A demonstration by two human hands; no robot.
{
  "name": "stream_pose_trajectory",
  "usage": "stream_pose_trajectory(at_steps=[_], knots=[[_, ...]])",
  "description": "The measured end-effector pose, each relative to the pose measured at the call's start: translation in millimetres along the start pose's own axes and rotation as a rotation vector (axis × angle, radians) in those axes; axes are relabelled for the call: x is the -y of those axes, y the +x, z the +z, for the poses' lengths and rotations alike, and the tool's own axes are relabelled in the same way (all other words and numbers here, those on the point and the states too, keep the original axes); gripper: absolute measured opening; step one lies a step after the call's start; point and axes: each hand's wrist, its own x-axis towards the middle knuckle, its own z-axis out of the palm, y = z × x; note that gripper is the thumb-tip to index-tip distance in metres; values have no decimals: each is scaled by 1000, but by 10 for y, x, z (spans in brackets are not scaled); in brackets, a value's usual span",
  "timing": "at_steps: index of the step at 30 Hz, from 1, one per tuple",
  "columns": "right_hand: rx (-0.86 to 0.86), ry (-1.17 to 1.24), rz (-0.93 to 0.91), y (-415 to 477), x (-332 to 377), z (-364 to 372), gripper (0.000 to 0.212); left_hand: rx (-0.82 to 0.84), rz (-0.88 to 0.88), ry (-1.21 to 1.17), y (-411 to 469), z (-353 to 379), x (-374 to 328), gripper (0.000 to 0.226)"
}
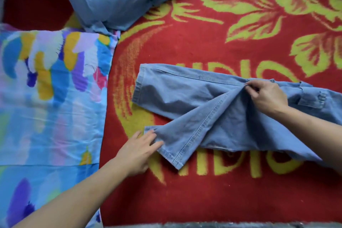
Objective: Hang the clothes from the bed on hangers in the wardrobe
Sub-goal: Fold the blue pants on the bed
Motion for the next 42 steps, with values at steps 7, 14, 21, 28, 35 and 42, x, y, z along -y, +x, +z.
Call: stream_pose_trajectory(at_steps=[7,14,21,28,35,42], knots=[[1,-110,67,223,46,215,29,-191,-223,3,385,338,-68,34],[-29,-110,115,337,66,164,28,-664,-701,-1025,793,-454,622,15],[-181,-20,-224,4,137,341,43,-562,-1053,-969,1258,-627,1141,35],[179,-474,-259,-245,-81,1148,79,-545,-1047,-827,1418,-322,795,52],[312,-398,-234,-166,14,923,78,-428,-1159,-1323,1211,-660,615,11],[-75,296,129,-553,-664,83,42,-543,-486,-1407,1684,-1950,-813,15]])
